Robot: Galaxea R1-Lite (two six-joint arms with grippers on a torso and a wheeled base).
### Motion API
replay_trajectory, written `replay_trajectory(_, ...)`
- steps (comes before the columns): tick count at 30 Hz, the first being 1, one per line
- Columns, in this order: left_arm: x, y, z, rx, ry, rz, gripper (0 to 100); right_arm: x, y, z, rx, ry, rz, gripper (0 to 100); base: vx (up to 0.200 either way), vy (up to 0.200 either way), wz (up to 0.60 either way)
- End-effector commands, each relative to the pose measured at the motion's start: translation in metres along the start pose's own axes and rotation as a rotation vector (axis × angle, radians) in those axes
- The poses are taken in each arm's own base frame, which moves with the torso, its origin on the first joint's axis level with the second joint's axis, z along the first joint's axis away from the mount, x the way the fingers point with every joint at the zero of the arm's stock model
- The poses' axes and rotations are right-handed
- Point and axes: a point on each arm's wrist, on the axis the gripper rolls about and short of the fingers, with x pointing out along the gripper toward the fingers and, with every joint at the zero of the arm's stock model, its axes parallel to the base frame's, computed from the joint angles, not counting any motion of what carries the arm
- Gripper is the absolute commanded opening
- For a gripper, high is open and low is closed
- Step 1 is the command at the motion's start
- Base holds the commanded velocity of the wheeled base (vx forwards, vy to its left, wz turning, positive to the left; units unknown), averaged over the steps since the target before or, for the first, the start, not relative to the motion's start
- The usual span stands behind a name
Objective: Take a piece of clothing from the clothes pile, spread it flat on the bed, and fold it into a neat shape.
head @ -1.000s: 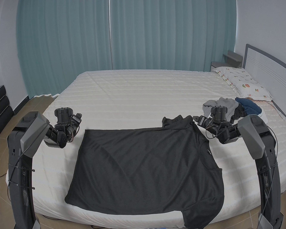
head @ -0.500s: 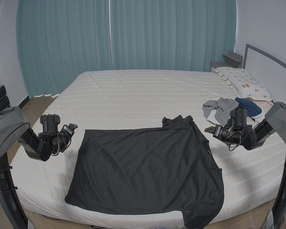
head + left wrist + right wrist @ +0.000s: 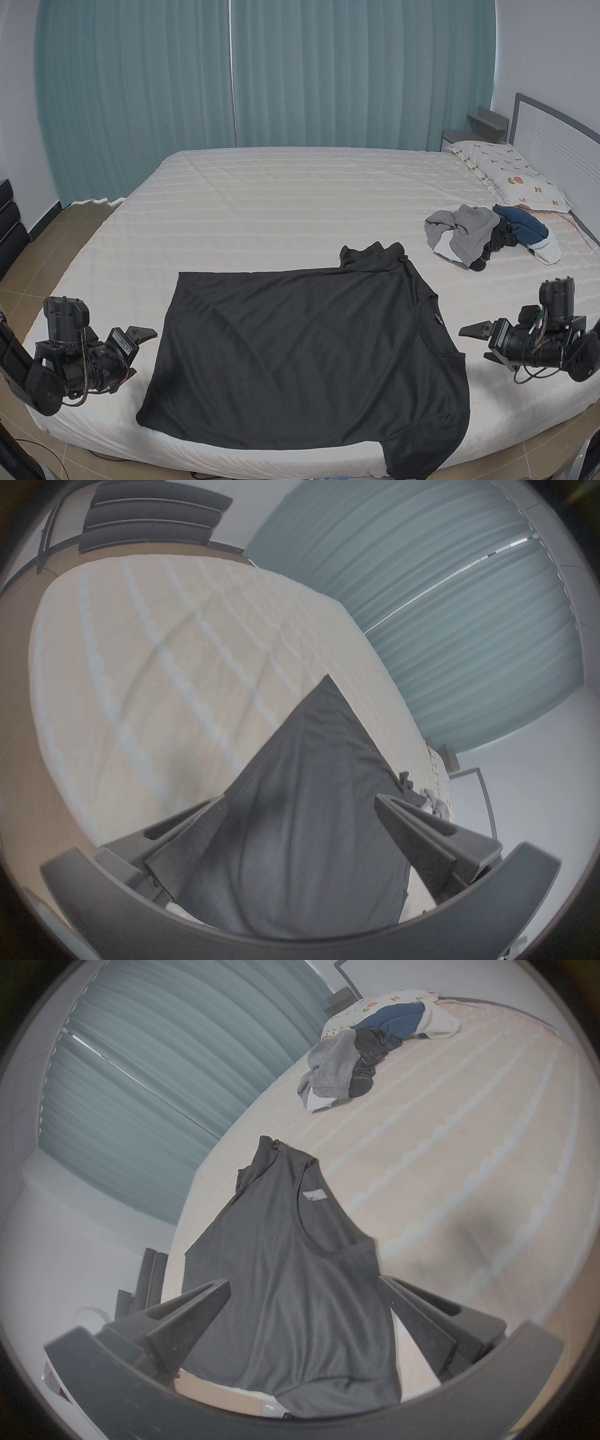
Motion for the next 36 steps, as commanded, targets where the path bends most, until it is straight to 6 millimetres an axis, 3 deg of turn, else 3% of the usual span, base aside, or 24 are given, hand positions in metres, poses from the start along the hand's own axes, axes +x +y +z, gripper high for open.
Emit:
replay_trajectory(1,-0.011,0.006,-0.009,0.003,0.036,-0.012,100,-0.017,-0.01,-0.019,0.018,0.024,0.036,100,0.0,0.0,0.0)
replay_trajectory(9,-0.009,0.011,-0.011,-0.005,0.102,-0.024,100,-0.019,-0.012,-0.024,0.071,0.033,0.062,100,-0.15,0.0,0.0)
replay_trajectory(33,-0.009,0.02,-0.017,0.039,0.142,0.004,100,-0.02,-0.014,-0.023,0.091,0.044,0.073,100,0.0,0.0,0.0)
replay_trajectory(36,-0.009,0.02,-0.017,0.038,0.143,0.005,100,-0.02,-0.014,-0.023,0.092,0.043,0.072,100,-0.2,0.0,0.0)
